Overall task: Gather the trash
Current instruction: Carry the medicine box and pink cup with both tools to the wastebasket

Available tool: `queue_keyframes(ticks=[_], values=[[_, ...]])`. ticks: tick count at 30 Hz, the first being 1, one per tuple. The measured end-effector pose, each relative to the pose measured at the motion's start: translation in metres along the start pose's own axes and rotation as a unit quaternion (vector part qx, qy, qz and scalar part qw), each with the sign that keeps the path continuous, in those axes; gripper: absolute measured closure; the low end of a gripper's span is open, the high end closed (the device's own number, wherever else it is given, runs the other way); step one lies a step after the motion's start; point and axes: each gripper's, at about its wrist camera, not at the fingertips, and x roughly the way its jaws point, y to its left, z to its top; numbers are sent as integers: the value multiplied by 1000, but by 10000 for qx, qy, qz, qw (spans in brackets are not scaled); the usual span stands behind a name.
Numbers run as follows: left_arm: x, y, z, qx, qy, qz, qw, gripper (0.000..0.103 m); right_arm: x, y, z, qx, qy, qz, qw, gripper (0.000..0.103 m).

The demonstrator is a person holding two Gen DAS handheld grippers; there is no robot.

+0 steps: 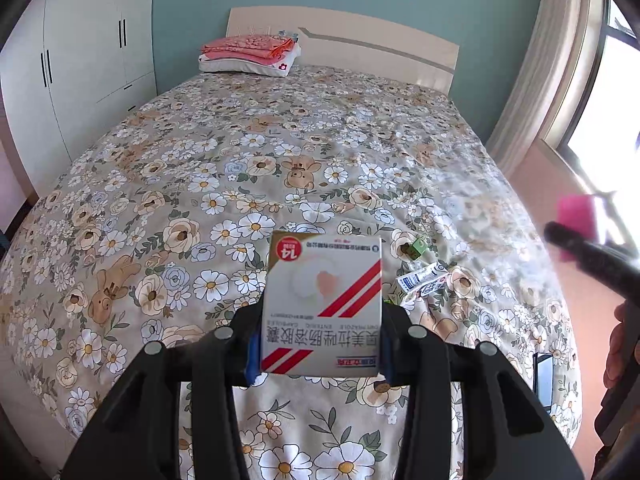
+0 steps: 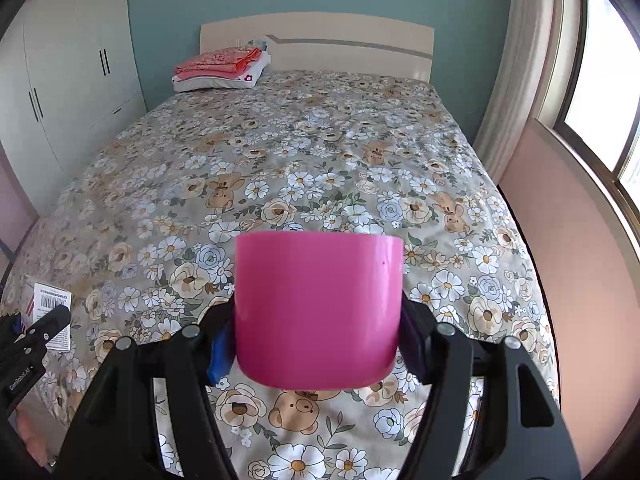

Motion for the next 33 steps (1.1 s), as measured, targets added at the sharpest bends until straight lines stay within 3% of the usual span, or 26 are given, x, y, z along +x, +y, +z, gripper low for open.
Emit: queue_keyframes(ticks=[9, 16, 25, 33], values=[[-111, 11, -26, 95, -631, 217, 9977, 58, -132, 42, -34, -389, -625, 245, 9970, 37], [-179, 18, -57, 144, -997, 276, 9945, 58, -212, 59, -74, -561, -912, 362, 9936, 37], [-237, 19, -100, 460, -1421, 304, 9883, 58, -277, 73, -132, -713, -1218, 562, 9884, 37], [-251, 14, -147, 856, -1511, 312, 9843, 58, -289, 79, -186, -886, -1171, 714, 9866, 37]])
